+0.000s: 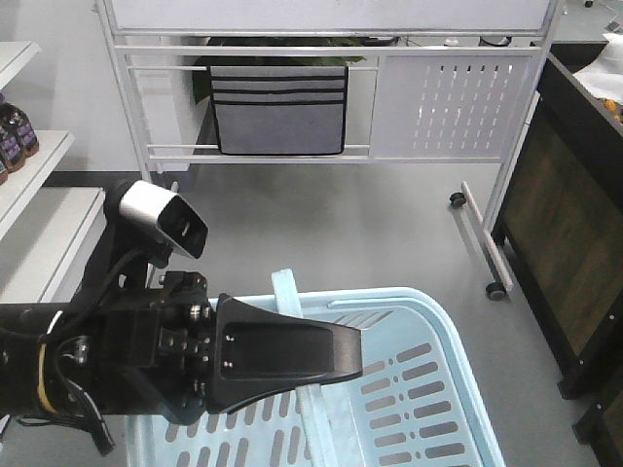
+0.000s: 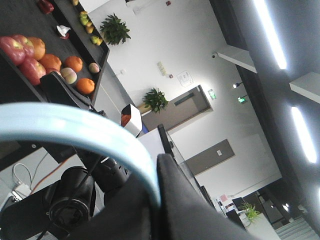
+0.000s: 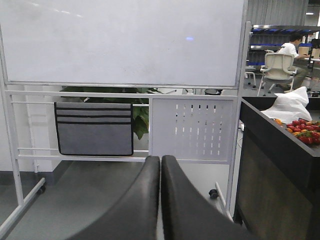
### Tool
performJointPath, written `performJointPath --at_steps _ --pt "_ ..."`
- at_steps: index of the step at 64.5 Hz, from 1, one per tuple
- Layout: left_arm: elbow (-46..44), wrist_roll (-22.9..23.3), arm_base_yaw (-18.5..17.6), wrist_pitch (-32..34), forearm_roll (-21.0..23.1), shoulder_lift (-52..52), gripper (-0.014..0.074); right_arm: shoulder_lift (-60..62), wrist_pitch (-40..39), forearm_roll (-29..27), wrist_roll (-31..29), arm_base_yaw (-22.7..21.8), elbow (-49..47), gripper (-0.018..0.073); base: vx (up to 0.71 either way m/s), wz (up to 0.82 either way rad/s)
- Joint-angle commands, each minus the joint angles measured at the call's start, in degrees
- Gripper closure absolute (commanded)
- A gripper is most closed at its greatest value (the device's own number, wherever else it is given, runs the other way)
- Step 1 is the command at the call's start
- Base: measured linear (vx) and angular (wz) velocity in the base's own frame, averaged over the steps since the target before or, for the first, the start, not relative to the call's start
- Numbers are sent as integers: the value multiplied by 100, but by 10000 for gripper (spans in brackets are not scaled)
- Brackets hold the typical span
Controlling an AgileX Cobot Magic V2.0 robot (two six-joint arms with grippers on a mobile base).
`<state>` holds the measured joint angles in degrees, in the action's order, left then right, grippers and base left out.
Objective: Place coke in basket with both arms
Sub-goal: 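Turn the base away from the drink shelf holding the basket, then drive the base to the shelf with the red Coca-Cola bottle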
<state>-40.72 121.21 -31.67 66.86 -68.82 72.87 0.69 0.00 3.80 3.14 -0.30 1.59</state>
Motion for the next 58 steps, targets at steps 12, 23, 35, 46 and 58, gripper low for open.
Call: performJointPath --at_steps 12,23,35,46,58 --pt "-119 6 -2 1208 450 -170 603 85 -407 51 -12 -17 86 564 28 3" --pt "-119 6 -2 1208 450 -170 603 85 -407 51 -12 -17 86 564 29 4" --pt "-119 6 -2 1208 450 -170 603 85 -407 51 -12 -17 86 564 29 4" --pt "-119 6 -2 1208 450 -170 603 85 -407 51 -12 -17 86 564 29 4" --pt "-119 6 -2 1208 450 -170 603 85 -407 51 -12 -17 86 564 28 5"
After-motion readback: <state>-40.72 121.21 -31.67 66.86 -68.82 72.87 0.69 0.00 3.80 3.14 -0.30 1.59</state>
